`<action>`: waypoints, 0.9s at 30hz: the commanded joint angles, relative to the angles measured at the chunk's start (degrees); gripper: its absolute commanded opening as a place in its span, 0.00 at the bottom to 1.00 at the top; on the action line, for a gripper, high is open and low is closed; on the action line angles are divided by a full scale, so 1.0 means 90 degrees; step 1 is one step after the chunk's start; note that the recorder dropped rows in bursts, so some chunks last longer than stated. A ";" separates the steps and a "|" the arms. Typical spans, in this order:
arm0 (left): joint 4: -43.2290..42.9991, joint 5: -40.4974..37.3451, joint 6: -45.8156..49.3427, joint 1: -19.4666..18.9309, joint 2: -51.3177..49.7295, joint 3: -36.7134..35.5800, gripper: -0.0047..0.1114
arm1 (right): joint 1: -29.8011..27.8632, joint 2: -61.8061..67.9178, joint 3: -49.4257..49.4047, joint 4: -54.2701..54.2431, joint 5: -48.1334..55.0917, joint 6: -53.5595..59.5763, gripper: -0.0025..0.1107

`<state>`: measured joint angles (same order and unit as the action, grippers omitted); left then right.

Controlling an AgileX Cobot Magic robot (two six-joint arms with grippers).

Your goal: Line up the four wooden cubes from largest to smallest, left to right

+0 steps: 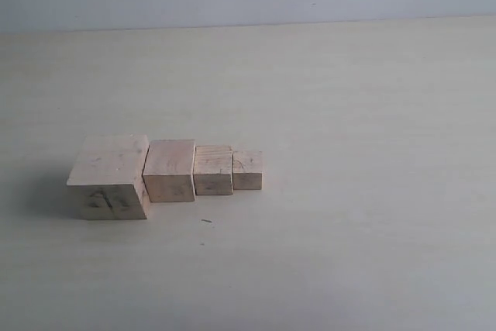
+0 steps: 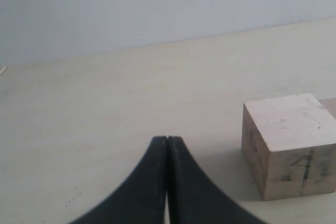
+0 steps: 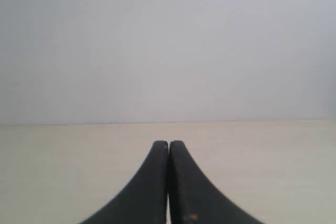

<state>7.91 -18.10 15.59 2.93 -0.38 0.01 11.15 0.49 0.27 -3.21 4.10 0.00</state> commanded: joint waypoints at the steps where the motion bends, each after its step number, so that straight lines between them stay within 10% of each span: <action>1: 0.0030 0.0030 0.0009 -0.0010 0.0043 -0.0001 0.04 | -0.0585 0.0007 -0.0030 0.0017 0.0084 0.0000 0.02; 27: 0.0030 0.0030 0.0009 -0.0010 0.0043 -0.0001 0.04 | -0.0621 0.0007 -0.0030 0.0071 0.0207 0.0000 0.02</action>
<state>7.91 -18.10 15.59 2.93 -0.38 0.01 5.89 0.49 0.27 -3.10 6.26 0.00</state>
